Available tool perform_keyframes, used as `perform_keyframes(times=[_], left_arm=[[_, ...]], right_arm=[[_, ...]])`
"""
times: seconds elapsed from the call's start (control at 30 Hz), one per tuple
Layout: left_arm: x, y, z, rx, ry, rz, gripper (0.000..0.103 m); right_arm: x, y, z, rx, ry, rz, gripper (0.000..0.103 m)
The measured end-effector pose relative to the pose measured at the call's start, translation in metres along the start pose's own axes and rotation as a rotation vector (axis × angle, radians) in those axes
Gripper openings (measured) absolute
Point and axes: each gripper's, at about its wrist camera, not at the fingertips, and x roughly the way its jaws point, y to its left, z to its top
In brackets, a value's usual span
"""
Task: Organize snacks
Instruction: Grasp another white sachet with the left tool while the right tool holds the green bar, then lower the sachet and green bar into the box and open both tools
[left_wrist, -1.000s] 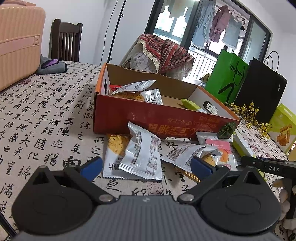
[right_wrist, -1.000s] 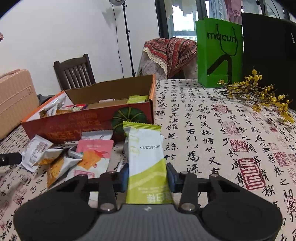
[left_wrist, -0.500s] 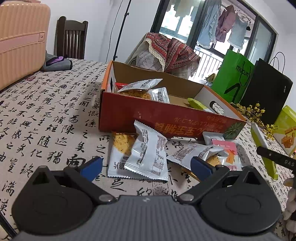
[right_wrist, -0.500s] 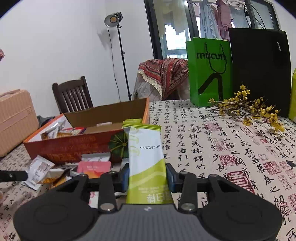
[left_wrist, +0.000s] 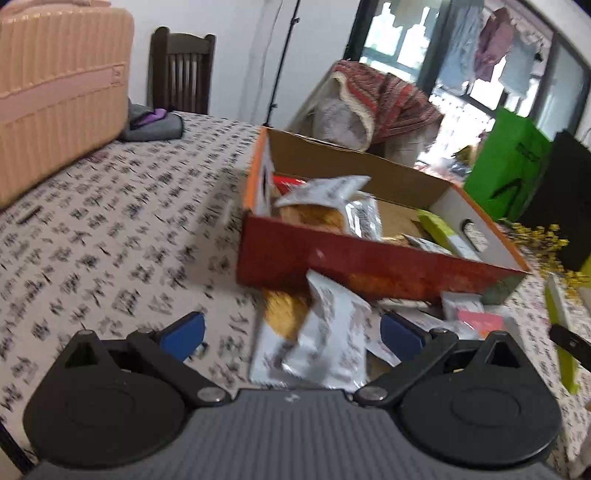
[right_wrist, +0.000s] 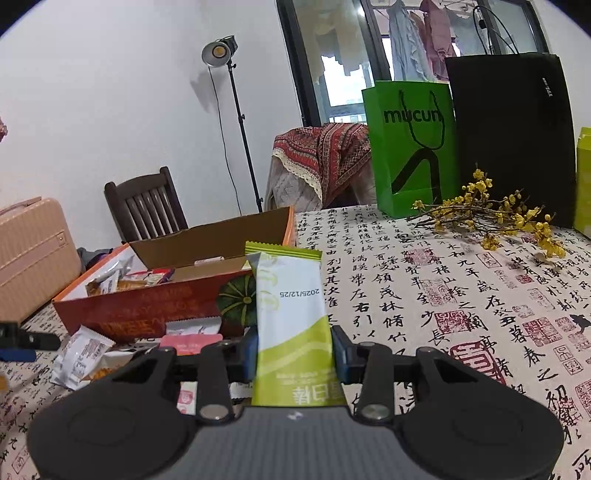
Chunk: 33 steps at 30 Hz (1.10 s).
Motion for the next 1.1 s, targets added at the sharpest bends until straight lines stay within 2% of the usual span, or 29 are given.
perform_keyframes(times=[0.2, 0.3, 0.63, 0.67, 0.77, 0.83, 1.0, 1.1], left_arm=[[0.021, -0.024, 0.005, 0.097, 0.068, 0.046, 0.103], [0.029, -0.041, 0.0, 0.155, 0.056, 0.115, 0.103], [0.043, -0.081, -0.016, 0.342, 0.006, 0.227, 0.099], [0.044, -0.082, -0.016, 0.349, 0.004, 0.23, 0.095], [0.046, -0.084, -0.016, 0.347, 0.028, 0.221, 0.069], [0.045, -0.084, -0.017, 0.339, 0.031, 0.212, 0.058], [0.041, -0.082, -0.015, 0.329, 0.025, 0.187, 0.047], [0.036, -0.081, -0.014, 0.322, 0.019, 0.173, 0.046]], right_arm=[[0.001, -0.002, 0.0, 0.003, -0.008, -0.02, 0.038], [0.0, -0.002, 0.0, 0.002, -0.009, -0.023, 0.038], [-0.001, -0.001, -0.001, -0.004, -0.012, -0.019, 0.038], [-0.001, -0.001, -0.001, -0.004, -0.012, -0.018, 0.038], [-0.002, -0.001, -0.001, -0.003, -0.019, -0.009, 0.039], [-0.003, -0.001, -0.001, -0.001, -0.02, -0.006, 0.039], [-0.002, -0.001, -0.001, 0.002, -0.017, -0.006, 0.039], [-0.001, -0.002, -0.001, 0.001, -0.019, -0.001, 0.039]])
